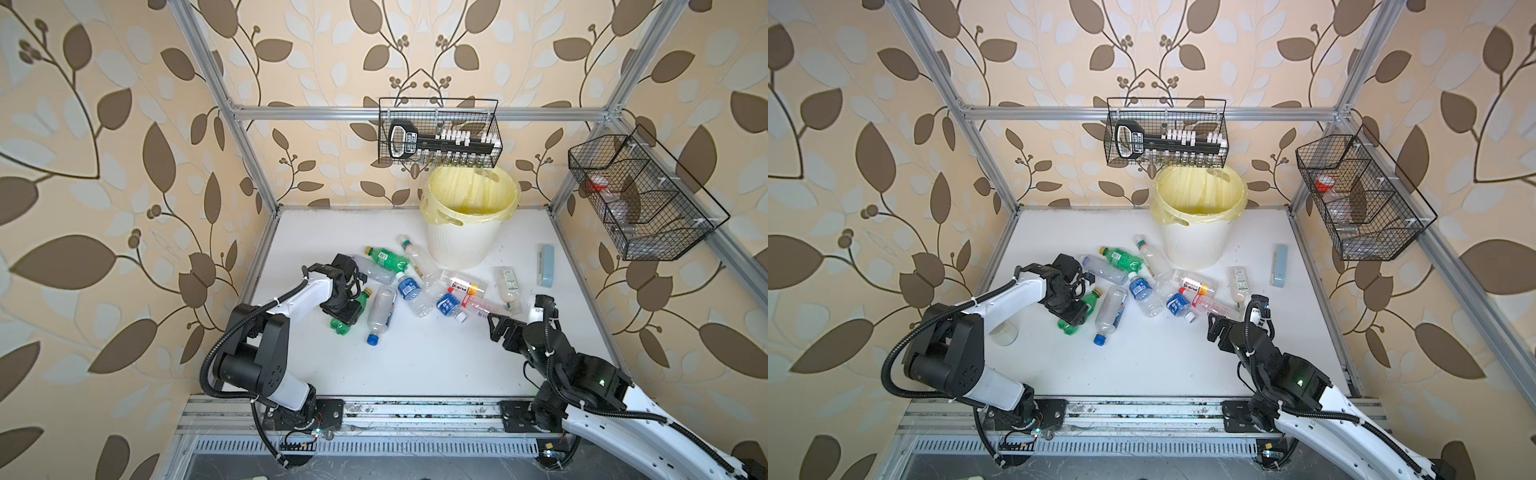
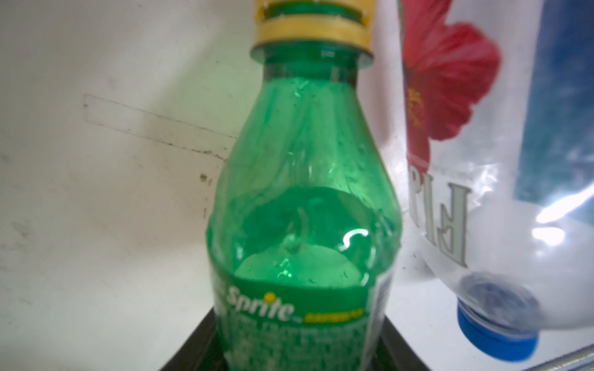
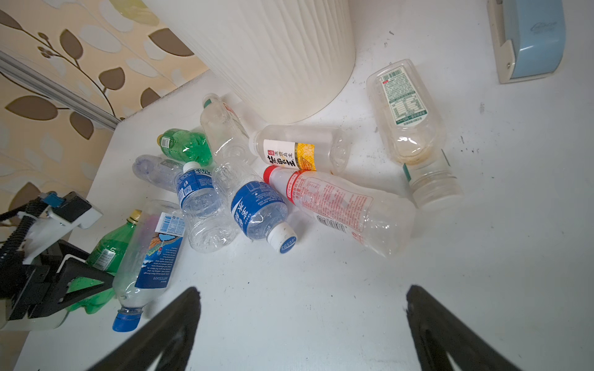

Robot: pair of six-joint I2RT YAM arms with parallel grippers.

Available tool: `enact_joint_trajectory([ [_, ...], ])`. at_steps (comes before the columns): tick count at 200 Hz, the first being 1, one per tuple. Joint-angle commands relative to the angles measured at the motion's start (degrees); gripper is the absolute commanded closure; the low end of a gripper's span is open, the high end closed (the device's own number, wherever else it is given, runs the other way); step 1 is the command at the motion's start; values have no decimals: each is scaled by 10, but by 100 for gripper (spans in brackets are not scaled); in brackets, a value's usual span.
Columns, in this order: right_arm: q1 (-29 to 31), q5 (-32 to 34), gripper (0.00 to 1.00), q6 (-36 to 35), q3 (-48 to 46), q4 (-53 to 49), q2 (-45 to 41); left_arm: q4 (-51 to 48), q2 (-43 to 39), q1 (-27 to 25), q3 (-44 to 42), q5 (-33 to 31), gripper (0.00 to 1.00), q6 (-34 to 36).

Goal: Throw the plastic bottles in the bin
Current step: 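Lower left gripper onto the green Sprite bottle and close on it, then lift the Sprite bottle with left gripper and carry it over the bin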

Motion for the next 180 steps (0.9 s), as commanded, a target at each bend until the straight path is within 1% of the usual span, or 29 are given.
enact_joint_trajectory([
  [1,3,8,0,-4,6,-1,-6,-54,-56,-5,50,-5,45,10],
  [46,3,2,0,-7,6,-2,-10,-119,-91,-5,111,1,46,6],
  [92,3,-1,0,-2,6,-18,-26,-146,-123,-5,125,7,46,5],
  [133,2,-15,0,20,-6,-8,-49,-182,-131,-5,145,17,47,0],
  [180,3,-33,0,30,-16,7,-37,-228,-137,-5,204,66,48,-7],
])
